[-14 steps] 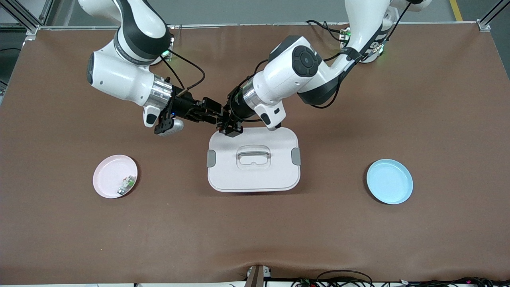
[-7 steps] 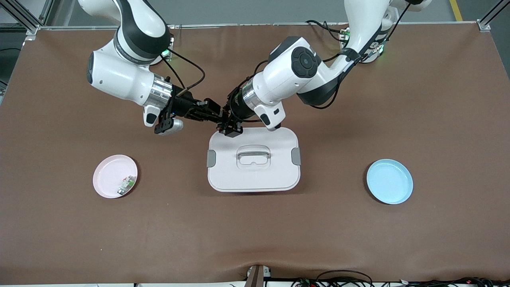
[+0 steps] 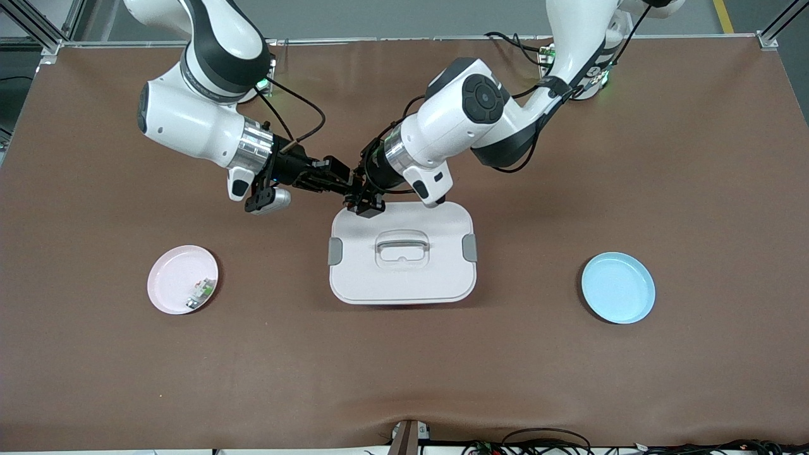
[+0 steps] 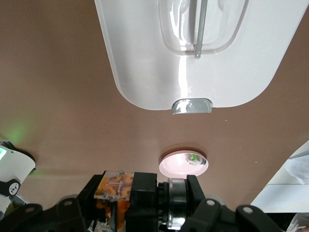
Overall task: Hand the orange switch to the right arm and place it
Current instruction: 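Grasp the switch with the right gripper and open the left gripper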
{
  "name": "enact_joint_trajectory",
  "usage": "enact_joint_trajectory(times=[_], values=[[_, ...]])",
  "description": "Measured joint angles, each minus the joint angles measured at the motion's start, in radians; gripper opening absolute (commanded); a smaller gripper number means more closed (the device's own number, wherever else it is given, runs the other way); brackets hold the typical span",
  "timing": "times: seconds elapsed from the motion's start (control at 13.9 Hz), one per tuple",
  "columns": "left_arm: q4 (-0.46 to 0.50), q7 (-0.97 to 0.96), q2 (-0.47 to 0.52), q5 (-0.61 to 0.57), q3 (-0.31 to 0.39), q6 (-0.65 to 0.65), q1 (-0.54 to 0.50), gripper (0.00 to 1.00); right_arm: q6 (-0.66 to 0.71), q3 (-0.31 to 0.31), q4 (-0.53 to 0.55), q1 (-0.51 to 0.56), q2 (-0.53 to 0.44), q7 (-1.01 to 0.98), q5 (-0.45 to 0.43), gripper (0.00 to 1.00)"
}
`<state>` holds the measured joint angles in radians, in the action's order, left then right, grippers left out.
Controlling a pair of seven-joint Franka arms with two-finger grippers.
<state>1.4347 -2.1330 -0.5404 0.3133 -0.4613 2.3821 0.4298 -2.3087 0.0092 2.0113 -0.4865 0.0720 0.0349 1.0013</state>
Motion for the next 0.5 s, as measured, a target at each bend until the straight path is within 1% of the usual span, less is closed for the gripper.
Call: enact_joint_trajectory(times=[0.36,0.5], values=[[-0.009,0.000,0.000,0.000,0.002,0.001,-0.001,1.00,0.004,-0.004,0.005,0.000,0.001,-0.010,-0.009,0.00],[-0.011,0.000,0.000,0.000,0.003,0.000,-0.003,1.00,0.021,-0.009,0.004,0.002,0.001,-0.040,-0.056,0.00]])
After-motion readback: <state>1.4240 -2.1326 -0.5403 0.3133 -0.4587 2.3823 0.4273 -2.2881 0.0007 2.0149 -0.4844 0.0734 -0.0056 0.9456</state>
